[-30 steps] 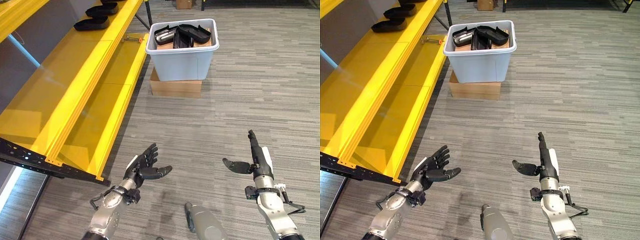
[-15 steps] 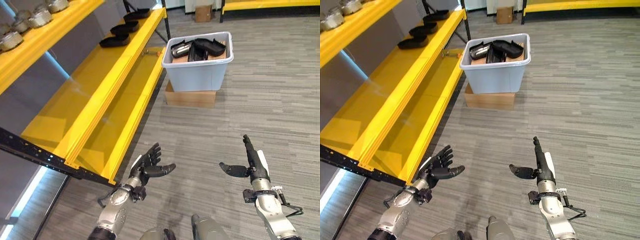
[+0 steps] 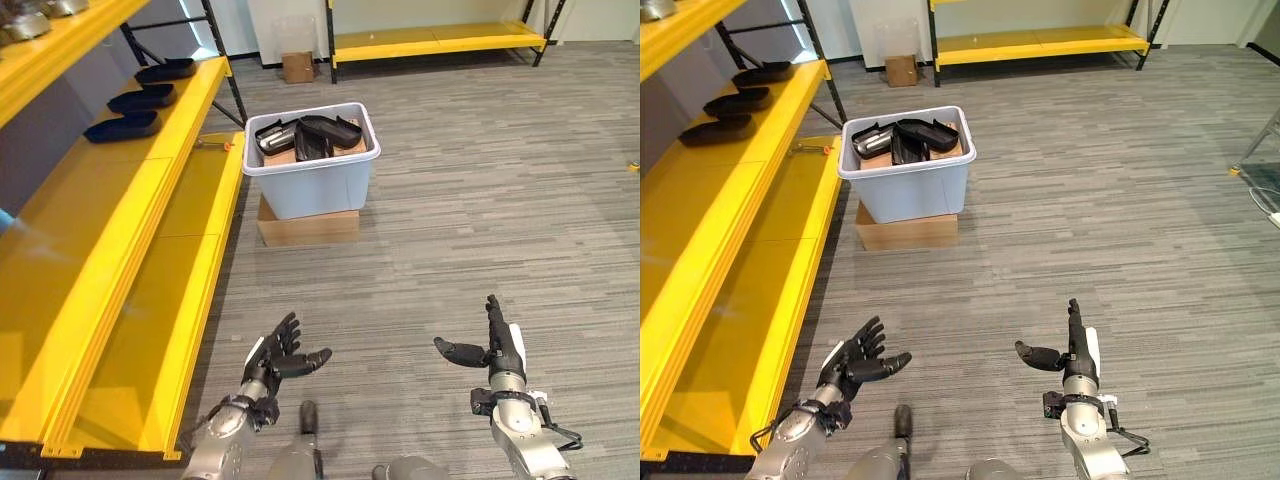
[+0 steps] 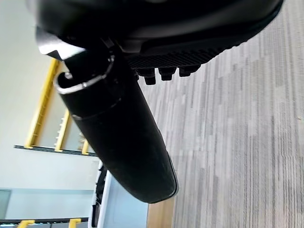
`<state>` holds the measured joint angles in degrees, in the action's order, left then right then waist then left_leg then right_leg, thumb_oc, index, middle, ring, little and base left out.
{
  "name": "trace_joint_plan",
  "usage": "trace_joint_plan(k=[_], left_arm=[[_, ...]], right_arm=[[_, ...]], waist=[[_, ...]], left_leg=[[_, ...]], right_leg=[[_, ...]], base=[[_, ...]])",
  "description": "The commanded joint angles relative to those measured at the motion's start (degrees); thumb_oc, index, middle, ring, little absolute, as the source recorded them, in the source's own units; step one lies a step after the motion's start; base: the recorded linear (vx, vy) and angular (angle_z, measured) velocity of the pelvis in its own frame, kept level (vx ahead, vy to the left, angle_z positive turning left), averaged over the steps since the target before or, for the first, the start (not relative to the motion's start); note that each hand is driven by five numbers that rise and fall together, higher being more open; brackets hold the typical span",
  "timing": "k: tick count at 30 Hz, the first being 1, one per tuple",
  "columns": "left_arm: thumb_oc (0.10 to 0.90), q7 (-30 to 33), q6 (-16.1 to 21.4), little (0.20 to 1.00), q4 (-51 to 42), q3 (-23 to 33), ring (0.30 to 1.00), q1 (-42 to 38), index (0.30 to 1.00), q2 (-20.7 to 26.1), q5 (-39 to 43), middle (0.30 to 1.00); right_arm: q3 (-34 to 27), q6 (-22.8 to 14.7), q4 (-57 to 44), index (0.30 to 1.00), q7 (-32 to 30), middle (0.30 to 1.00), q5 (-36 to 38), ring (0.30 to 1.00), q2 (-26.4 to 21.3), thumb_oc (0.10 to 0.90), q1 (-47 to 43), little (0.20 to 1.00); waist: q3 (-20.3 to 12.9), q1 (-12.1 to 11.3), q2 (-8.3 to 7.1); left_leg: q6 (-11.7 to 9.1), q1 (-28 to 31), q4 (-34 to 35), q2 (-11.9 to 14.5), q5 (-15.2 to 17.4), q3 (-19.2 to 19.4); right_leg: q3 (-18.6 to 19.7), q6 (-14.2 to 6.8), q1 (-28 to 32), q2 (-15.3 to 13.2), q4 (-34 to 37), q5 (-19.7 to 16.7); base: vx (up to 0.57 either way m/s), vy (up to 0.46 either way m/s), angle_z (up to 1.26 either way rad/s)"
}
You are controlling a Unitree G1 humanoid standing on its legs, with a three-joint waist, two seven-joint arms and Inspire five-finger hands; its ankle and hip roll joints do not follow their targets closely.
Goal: Move parts from the plastic box to the shelf.
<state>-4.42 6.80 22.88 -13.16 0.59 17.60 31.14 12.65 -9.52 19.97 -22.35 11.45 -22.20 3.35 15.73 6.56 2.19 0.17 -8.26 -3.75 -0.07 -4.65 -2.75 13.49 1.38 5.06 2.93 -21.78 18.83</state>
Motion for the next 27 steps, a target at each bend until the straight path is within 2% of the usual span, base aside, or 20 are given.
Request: trace_joint_plan(k=[1, 6, 9, 14, 16, 17, 18, 19, 20, 21, 22, 23, 24, 25, 26, 27], left_arm=[[0.9, -0.76, 6.48, 1.0, -4.52, 0.95, 1.0, -4.22, 1.0, 1.48, 0.59, 1.0], [0.9, 0.42, 6.57, 1.0, -4.12, 0.46, 1.0, -4.79, 1.0, 1.61, -1.27, 1.0], [0.9, 2.26, 6.17, 1.0, -4.34, 0.34, 1.0, -4.32, 1.0, 1.85, -2.97, 1.0], [0.9, 1.77, 4.43, 1.0, -4.03, 0.59, 1.0, -3.1, 1.0, 2.53, -1.72, 1.0], [0.9, 0.49, 3.29, 1.0, -3.52, 0.66, 1.0, -2.74, 1.0, 2.28, -1.47, 1.0], [0.9, 0.78, 3.22, 1.0, -3.3, 0.57, 1.0, -2.61, 1.0, 2.35, -1.86, 1.0], [0.9, 0.8, 2.79, 1.0, -3.34, 0.43, 1.0, -2.69, 1.0, 2.38, -0.46, 1.0], [0.9, 0.1, 2.51, 1.0, -3.54, 0.74, 1.0, -2.59, 1.0, 2.05, 1.14, 1.0], [0.9, 0.32, 3.03, 1.0, -4.1, 0.56, 1.0, -2.18, 1.0, 2.0, 1.06, 1.0], [0.9, 0.91, 3.39, 1.0, -4.98, 0.44, 1.0, -1.65, 1.0, 1.94, 0.96, 1.0], [0.9, 0.56, 2.88, 1.0, -6.98, 0.53, 1.0, -0.37, 1.0, 2.27, 2.0, 1.0], [0.9, -0.12, 2.57, 1.0, -7.8, 0.93, 1.0, 0.32, 1.0, 2.57, 2.11, 1.0], [0.9, -0.72, 2.07, 1.0, -8.77, 1.4, 1.0, 0.94, 1.0, 3.23, 1.95, 1.0], [0.9, -1.73, 0.85, 1.0, -9.77, 2.19, 1.0, 1.16, 1.0, 4.15, 1.4, 1.0], [0.9, -2.18, 0.18, 1.0, -9.97, 2.66, 1.0, 1.14, 1.0, 4.56, 1.54, 1.0], [0.9, -1.94, -0.01, 1.0, -9.92, 2.7, 1.0, 1.12, 1.0, 4.7, 1.73, 1.0]], right_arm=[[0.13, -5.38, -6.82, 1.0, -1.25, 1.0, -2.32, 1.0, -1.15, 0.9, -7.37, 1.0], [0.64, -3.95, -8.59, 1.0, -4.07, 1.0, -2.7, 1.0, -0.75, 0.9, -7.69, 1.0], [0.12, -4.39, -8.68, 1.0, -6.01, 1.0, -1.66, 1.0, 0.47, 0.9, -7.84, 1.0], [1.04, -4.16, -9.79, 1.0, -6.7, 1.0, -5.56, 1.0, 2.24, 0.9, -8.33, 1.0], [1.74, -4.16, -9.43, 1.0, -7.24, 1.0, -6.42, 1.0, 2.66, 0.9, -9.12, 1.0], [1.99, -4.24, -9.05, 1.0, -7.24, 1.0, -6.84, 1.0, 2.63, 0.9, -9.33, 1.0], [2.07, -4.23, -8.77, 1.0, -6.79, 1.0, -7.18, 1.0, 2.52, 0.9, -9.41, 1.0], [2.31, -4.55, -8.22, 1.0, -4.62, 1.0, -7.43, 1.0, 2.3, 0.9, -9.43, 1.0], [2.46, -5.65, -7.4, 1.0, -2.88, 1.0, -7.8, 1.0, 2.07, 0.9, -9.57, 1.0], [2.64, -6.49, -7.1, 1.0, -2.18, 1.0, -8.34, 1.0, 1.84, 0.9, -9.83, 1.0], [2.65, -7.44, -6.91, 1.0, -1.43, 1.0, -8.55, 1.0, 1.24, 0.9, -10.09, 1.0], [2.21, -6.91, -7.5, 1.0, -1.39, 1.0, -8.32, 1.0, 0.98, 0.9, -9.94, 1.0], [1.52, -6.18, -8.31, 1.0, -1.64, 1.0, -7.92, 1.0, 0.74, 0.9, -9.62, 1.0], [0.2, -5.89, -9.43, 1.0, -0.99, 1.0, -6.42, 1.0, 0.26, 0.9, -9.02, 1.0], [-0.78, -5.83, -10.48, 1.0, 0.19, 1.0, -5.37, 1.0, -0.44, 0.9, -8.55, 1.0], [-1.32, -5.87, -11.27, 1.0, 1.08, 1.0, -4.98, 1.0, -0.86, 0.9, -8.3, 1.0]], waist=[[-1.06, -0.81, 1.6], [-1.33, -1.03, 1.94], [-1.73, -1.22, 1.96], [-3.0, -2.09, 1.47], [-4.39, -2.99, 0.05], [-5.07, -3.59, -0.09], [-5.18, -3.97, -0.02], [-5.05, -4.54, 1.42], [-4.73, -4.63, 1.52], [-4.05, -4.76, 2.05], [-3.4, -4.89, 2.33], [-3.18, -4.72, 2.11], [-2.78, -4.22, 1.93], [-2.57, -3.51, 1.5], [-2.12, -2.82, 1.09], [-1.84, -2.37, 0.75]], left_leg=[[-0.75, -1.36, -3.56, -0.23, 5.33, 0.52], [1.19, -0.16, -3.6, -2.21, 6.95, 1.25], [2.77, 0.23, -4.62, -3.35, 8.66, 1.73], [5.64, 0.16, -7.1, -5.91, 11.29, 2.39], [7.38, 0.08, -7.52, -7.77, 12.54, 2.91], [7.81, -0.05, -7.39, -7.9, 12.69, 3.02], [8.28, 0.35, -7.46, -8.1, 13.15, 2.94], [8.8, 1.38, -7.15, -6.78, 13.79, 4.78], [8.79, 2.59, -6.63, -6.56, 14.43, 5.31], [8.98, 3.19, -6.28, -5.99, 13.81, 6.18], [8.67, 4.94, -5.37, -5.56, 13.75, 6.54], [8.36, 5.82, -4.89, -5.58, 13.98, 6.21], [7.98, 7.06, -4.28, -5.56, 14.38, 5.28], [7.39, 8.49, -3.46, -5.68, 14.93, 4.1], [6.82, 10.18, -2.81, -5.49, 15.66, 3.51], [6.47, 11.27, -2.34, -5.38, 16.28, 3.26]], right_leg=[[-5.53, -0.7, 0.32, -2.5, 3.37, -3.38], [-7.19, -1.4, -1.8, -3.97, 1.63, -5.38], [-7.47, -1.95, -2.92, -4.65, -1.07, -7.25], [-7.95, -2.85, -2.68, -5.56, -6.63, -10.64], [-7.38, -5.25, -2.27, -5.23, -12.35, -16.7], [-7.68, -6.21, -3.12, -5.05, -17.5, -20.3], [-9.21, -6.24, -4.67, -6.25, -24.0, -22.01], [-13.13, -4.74, -10.92, -10.0, -34.46, -23.14], [-13.27, -4.17, -13.33, -11.0, -37.62, -20.82], [-14.47, -3.26, -17.0, -11.67, -37.26, -20.94], [-16.02, -2.65, -18.78, -12.23, -31.82, -19.14], [-16.51, -2.89, -19.66, -11.8, -25.51, -18.6], [-16.77, -2.94, -19.71, -11.14, -17.47, -17.8], [-16.73, -3.09, -20.23, -10.85, -4.87, -17.62], [-17.02, -3.89, -20.09, -11.38, 5.43, -18.83], [-16.78, -4.97, -20.42, -11.96, 11.23, -20.76]], base=[[0.27, 0.071, -0.47], [0.22, 0.053, -0.18], [0.23, 0.054, -0.22], [0.23, 0.08, -0.17], [0.23, 0.062, -0.1], [0.22, 0.064, -0.19], [0.21, 0.16, -0.32], [0.27, 0.169, -0.38], [0.19, 0.143, -0.57], [0.23, -0.031, -0.54], [0.18, -0.122, -0.53], [0.3, -0.232, -0.49], [0.33, -0.338, -0.45], [0.41, -0.396, -0.46], [0.41, -0.378, -0.17], [0.46, -0.366, -0.01]])
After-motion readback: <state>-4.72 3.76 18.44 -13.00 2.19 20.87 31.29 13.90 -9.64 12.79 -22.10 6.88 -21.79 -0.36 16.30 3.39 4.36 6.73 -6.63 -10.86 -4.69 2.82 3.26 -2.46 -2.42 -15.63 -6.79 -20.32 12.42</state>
